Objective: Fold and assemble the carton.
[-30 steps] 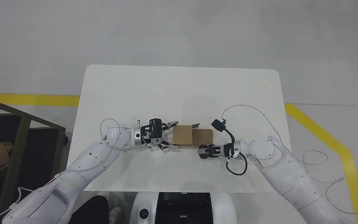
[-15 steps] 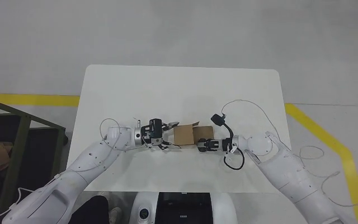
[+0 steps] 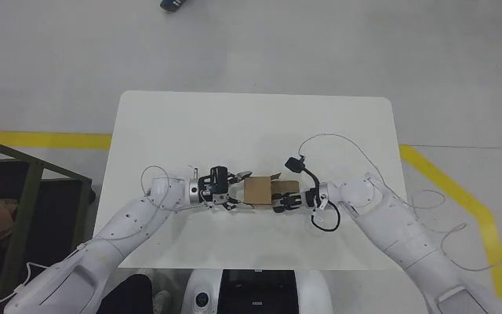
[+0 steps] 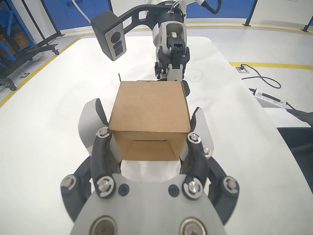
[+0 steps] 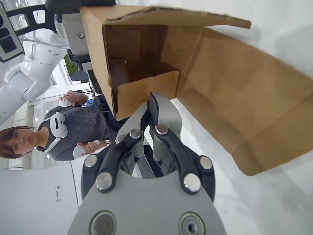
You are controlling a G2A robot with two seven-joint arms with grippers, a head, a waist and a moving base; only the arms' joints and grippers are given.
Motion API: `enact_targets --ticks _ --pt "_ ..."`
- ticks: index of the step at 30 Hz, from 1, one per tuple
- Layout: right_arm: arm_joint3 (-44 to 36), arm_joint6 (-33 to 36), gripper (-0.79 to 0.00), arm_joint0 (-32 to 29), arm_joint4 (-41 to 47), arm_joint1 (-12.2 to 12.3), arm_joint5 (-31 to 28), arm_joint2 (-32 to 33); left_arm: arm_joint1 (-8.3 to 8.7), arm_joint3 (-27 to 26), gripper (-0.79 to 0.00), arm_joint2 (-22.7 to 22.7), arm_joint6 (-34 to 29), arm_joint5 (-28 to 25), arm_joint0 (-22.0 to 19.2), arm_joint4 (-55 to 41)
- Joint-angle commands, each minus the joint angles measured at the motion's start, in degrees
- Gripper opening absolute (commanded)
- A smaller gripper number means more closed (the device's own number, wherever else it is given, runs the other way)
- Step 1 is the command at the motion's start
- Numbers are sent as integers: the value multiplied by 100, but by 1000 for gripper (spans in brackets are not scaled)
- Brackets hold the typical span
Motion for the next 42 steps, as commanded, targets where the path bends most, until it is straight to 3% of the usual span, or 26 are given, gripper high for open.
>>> enact_targets --ticks 1,8,16,26,36,42 --pt "77 14 -785 35 17 -18 -26 -20 -3 9 -197 1 0 -15 -2 -1" --pt "184 3 -785 -3 13 28 4 169 -10 62 -191 -8 31 -34 -9 -2" --pt "-216 -214 -785 -198 -327 177 289 568 -2 75 -179 -33 72 -59 20 12" --pt "-168 -251 -785 -52 -391 111 859 493 17 21 -182 -88 73 -80 49 19" --pt "-909 27 -785 -549 -209 257 1292 848 18 -2 -172 -99 90 -101 70 35" --pt "-931 -161 -785 -632 -206 230 1410 780 4 5 -175 -82 91 -109 58 34"
